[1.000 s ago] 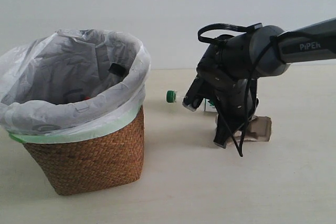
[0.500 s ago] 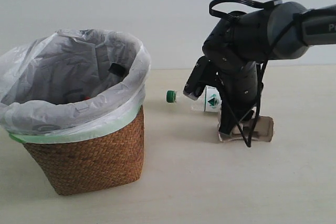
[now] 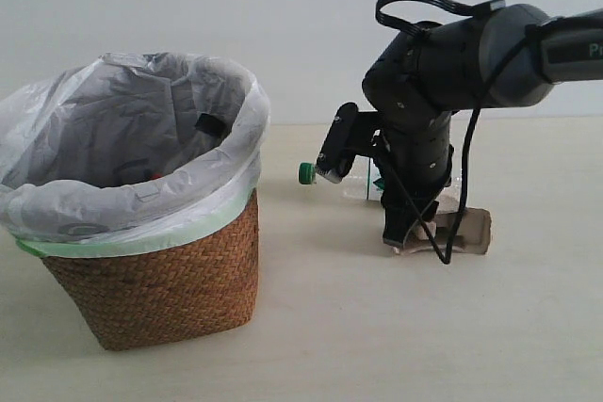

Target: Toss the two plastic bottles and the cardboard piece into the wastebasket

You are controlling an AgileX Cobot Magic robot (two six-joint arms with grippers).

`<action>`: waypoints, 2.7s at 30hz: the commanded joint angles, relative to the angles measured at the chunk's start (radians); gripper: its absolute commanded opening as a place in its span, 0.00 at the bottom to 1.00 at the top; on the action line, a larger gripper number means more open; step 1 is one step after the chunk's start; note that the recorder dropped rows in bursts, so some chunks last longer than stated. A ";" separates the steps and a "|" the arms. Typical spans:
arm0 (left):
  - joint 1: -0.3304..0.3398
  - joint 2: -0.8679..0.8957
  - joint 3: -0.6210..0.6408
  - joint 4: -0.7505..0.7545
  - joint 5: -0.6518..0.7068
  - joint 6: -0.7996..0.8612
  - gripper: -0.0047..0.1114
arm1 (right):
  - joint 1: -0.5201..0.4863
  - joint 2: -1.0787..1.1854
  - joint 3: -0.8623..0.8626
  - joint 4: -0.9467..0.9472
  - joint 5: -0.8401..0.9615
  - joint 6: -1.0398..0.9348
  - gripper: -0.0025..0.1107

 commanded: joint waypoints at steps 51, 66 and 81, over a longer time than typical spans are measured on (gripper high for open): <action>0.003 -0.002 0.003 0.002 -0.003 -0.009 0.09 | -0.027 0.060 0.082 -0.098 -0.166 -0.052 0.10; 0.003 -0.002 0.003 0.002 -0.003 -0.009 0.09 | -0.027 -0.097 0.082 0.130 0.031 0.157 0.02; 0.003 -0.002 0.003 0.002 -0.003 -0.009 0.09 | -0.027 -0.097 0.082 0.267 0.221 0.297 0.02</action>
